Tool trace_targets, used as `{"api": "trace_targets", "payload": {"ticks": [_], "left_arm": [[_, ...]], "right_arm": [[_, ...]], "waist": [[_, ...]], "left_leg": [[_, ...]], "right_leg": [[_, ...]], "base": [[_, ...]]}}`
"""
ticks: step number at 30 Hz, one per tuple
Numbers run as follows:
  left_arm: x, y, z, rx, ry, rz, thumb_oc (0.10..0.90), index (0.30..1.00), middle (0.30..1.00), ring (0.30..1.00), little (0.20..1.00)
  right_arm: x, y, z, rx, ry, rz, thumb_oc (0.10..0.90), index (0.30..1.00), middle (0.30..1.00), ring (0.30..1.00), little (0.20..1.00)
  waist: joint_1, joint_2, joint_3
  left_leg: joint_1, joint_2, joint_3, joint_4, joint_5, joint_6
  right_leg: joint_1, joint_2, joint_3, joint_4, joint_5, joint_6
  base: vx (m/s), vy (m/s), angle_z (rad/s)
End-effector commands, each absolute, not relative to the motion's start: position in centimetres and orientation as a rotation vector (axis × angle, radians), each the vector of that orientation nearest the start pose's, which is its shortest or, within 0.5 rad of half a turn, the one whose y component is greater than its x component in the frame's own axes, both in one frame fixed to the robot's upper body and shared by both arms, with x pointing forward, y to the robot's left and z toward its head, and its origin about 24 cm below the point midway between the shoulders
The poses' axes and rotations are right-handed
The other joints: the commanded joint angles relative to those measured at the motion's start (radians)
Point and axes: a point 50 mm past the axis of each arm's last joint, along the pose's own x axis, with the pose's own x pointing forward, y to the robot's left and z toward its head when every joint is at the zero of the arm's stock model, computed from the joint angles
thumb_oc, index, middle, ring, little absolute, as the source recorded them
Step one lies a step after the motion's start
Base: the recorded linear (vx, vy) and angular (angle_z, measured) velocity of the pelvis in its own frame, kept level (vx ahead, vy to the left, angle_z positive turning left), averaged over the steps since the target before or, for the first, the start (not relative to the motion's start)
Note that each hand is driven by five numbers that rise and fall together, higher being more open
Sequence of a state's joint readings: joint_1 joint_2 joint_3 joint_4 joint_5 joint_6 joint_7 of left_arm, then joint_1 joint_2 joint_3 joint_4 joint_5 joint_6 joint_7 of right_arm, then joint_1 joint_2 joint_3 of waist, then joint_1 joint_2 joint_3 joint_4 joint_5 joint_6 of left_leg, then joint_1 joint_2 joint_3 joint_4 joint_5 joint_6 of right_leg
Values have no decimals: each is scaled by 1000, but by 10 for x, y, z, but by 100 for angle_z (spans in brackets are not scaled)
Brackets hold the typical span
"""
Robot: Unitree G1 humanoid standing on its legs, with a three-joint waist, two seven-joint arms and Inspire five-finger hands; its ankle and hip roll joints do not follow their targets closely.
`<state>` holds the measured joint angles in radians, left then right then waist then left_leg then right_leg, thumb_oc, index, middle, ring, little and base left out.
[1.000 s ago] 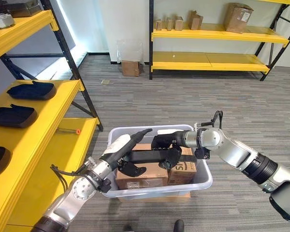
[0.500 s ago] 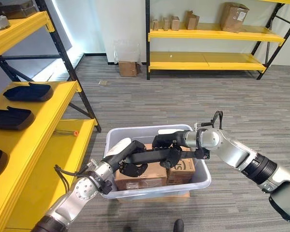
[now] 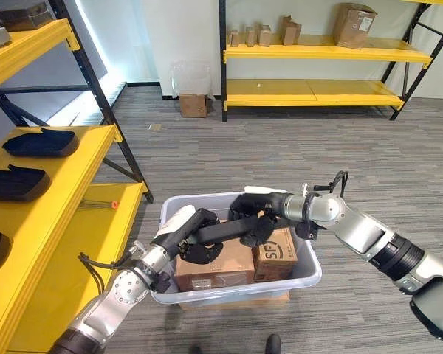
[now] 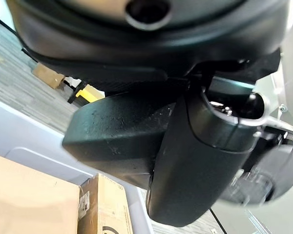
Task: Move parts from the plastic box to the shelf.
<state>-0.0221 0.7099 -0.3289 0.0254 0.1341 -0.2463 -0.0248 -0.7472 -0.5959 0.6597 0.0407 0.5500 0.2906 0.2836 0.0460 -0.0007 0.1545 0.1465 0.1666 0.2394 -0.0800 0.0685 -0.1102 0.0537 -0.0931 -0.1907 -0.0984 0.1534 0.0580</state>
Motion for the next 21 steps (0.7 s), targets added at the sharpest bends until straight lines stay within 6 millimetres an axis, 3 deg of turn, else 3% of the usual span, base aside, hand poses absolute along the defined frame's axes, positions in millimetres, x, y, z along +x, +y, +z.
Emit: {"api": "trace_targets", "payload": {"ticks": [1, 4, 5, 6, 9, 11, 12, 15, 16, 17, 18, 20, 21], "left_arm": [[250, 179, 89, 772, -365, -432, 400, 300, 300, 300, 300], [248, 180, 87, 774, -359, -407, 400, 300, 300, 300, 300], [245, 186, 85, 774, -347, -363, 400, 300, 300, 300, 300], [244, 189, 82, 773, -336, -334, 400, 300, 300, 300, 300], [241, 196, 79, 771, -313, -277, 400, 300, 300, 300, 300], [233, 211, 70, 750, -264, -149, 400, 300, 300, 300, 300], [231, 214, 68, 746, -256, -122, 400, 300, 300, 300, 300], [219, 223, 61, 730, -228, -15, 400, 300, 300, 300, 300], [213, 227, 58, 723, -222, 26, 400, 300, 300, 300, 300], [212, 228, 57, 720, -221, 33, 400, 300, 300, 300, 300], [207, 232, 55, 715, -213, 71, 400, 300, 300, 300, 300], [203, 232, 55, 715, -220, 85, 400, 300, 300, 300, 300], [201, 234, 56, 721, -256, 111, 400, 300, 300, 300, 300]], "right_arm": [[317, -60, 231, 261, -280, 852, 900, 1000, 1000, 1000, 1000], [309, -59, 230, 382, -341, 874, 900, 1000, 1000, 1000, 1000], [295, -70, 241, 229, -590, 809, 900, 1000, 1000, 1000, 1000], [288, -76, 247, 189, -691, 773, 900, 1000, 1000, 1000, 1000], [278, -89, 253, 187, -808, 702, 900, 1000, 1000, 1000, 1000], [260, -128, 263, 288, -1060, 414, 900, 1000, 1000, 1000, 1000], [257, -138, 262, 339, -1087, 338, 900, 1000, 1000, 1000, 1000], [252, -175, 247, 499, -1098, -30, 900, 1000, 1000, 1000, 1000], [254, -190, 233, 541, -1043, -144, 900, 1000, 1000, 1000, 1000], [254, -193, 229, 545, -1020, -159, 900, 1000, 1000, 1000, 1000], [265, -197, 210, 517, -861, -191, 900, 1000, 1000, 1000, 1000], [269, -193, 191, 477, -748, -184, 900, 1000, 1000, 1000, 1000], [268, -188, 176, 430, -671, -160, 900, 1000, 1000, 1000, 1000]], "waist": [[14, -26, -58], [23, -18, -54], [35, -12, -48], [40, -8, -47], [47, -4, -46], [75, 5, -43], [81, 8, -41], [103, 19, -31], [116, 28, -22], [117, 29, -21], [128, 35, -14], [132, 40, -3], [126, 40, 6]], "left_leg": [[18, 45, -14, -7, -51, 1], [12, 42, -24, -7, -51, 4], [3, 39, -43, -7, -50, 9], [-1, 39, -51, -7, -48, 9], [-7, 40, -67, -7, -44, 9], [-21, 45, -103, -7, -34, 4], [-24, 47, -109, -7, -32, 3], [-36, 54, -141, -7, -22, -4], [-43, 57, -148, -7, -13, -8], [-45, 59, -151, -7, -11, -10], [-53, 66, -146, -7, 3, -14], [-57, 79, -113, -7, 17, -20], [-68, 97, -30, -7, 46, -29]], "right_leg": [[54, -168, -45, 11, -43, 150], [57, -170, -56, 11, -46, 147], [64, -170, -69, 11, -52, 142], [67, -170, -75, 11, -54, 140], [74, -169, -89, 11, -59, 136], [92, -161, -120, 11, -75, 122], [94, -160, -126, 11, -77, 120], [103, -157, -151, 11, -86, 110], [106, -159, -169, 11, -88, 108], [109, -158, -176, 11, -89, 108], [115, -162, -207, 11, -90, 104], [131, -166, -255, 11, -91, 105], [141, -176, -328, 16, -82, 111]], "base": [[13, -7, 9], [9, 7, 8], [14, 24, 11], [19, 29, 17], [31, 22, 23], [67, 50, 14], [45, 61, 12], [7, 82, 37], [-29, 114, 36], [-49, 187, 37], [-31, 152, 38], [-60, 234, 59], [-79, 241, 78]]}}
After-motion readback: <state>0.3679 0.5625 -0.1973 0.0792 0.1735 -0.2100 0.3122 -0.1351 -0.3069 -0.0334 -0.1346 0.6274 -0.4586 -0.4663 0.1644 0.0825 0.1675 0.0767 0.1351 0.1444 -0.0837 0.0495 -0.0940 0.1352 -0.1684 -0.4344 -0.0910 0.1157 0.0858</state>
